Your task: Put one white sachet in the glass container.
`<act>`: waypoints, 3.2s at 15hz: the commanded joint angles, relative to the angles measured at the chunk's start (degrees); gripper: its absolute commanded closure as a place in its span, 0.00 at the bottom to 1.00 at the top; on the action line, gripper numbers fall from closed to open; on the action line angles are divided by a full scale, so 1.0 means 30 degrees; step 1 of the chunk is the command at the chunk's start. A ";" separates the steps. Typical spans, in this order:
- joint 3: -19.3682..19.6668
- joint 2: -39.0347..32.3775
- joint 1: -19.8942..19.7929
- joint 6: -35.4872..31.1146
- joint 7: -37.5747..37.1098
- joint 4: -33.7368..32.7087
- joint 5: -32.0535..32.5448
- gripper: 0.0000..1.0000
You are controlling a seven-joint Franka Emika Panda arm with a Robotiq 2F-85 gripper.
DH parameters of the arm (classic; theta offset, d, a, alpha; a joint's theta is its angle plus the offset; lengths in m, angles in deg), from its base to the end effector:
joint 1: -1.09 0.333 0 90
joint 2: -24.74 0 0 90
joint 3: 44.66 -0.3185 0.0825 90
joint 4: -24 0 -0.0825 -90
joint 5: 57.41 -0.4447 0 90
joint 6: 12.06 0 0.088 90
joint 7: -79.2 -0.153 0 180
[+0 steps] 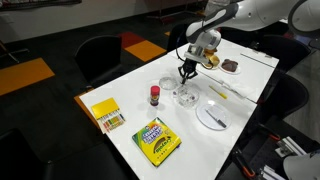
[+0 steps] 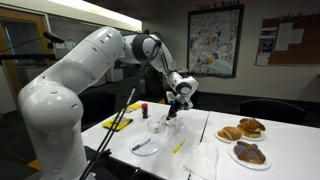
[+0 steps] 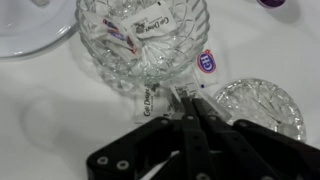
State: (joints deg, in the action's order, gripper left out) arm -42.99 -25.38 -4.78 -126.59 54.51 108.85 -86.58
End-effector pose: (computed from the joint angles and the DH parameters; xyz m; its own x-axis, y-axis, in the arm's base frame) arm 0.7086 -0.0422 0.0522 0.6012 -0.6368 -0.4826 -0.7698 -0.6236 -0.1361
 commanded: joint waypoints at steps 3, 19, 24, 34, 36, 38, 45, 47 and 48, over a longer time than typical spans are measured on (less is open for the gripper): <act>-0.0197 0.2154 0.0718 -0.0482 0.0396 0.1571 0.0475 0.99; -0.1130 0.7725 0.1582 -0.0367 0.3254 0.6800 0.0342 0.99; -0.0999 0.9125 0.1514 -0.0560 0.3675 0.8989 0.0143 0.99; -0.0221 0.8815 0.1066 -0.1673 0.4039 1.1190 0.0171 0.99; -0.0106 0.8680 0.0988 -0.2267 0.4278 1.1418 0.0189 0.99; -0.0097 0.8466 0.0945 -0.2932 0.4484 1.1480 0.0228 0.99; -0.0343 0.7460 0.0938 -0.4727 0.4820 1.1225 0.0185 0.99; -0.0446 0.7094 0.0915 -0.5083 0.4802 1.1105 0.0172 0.99; -0.0508 0.6900 0.0914 -0.5229 0.4782 1.1012 0.0196 0.99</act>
State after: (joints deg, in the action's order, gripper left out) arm -43.58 -2.96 -1.44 -140.38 67.59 142.60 -85.68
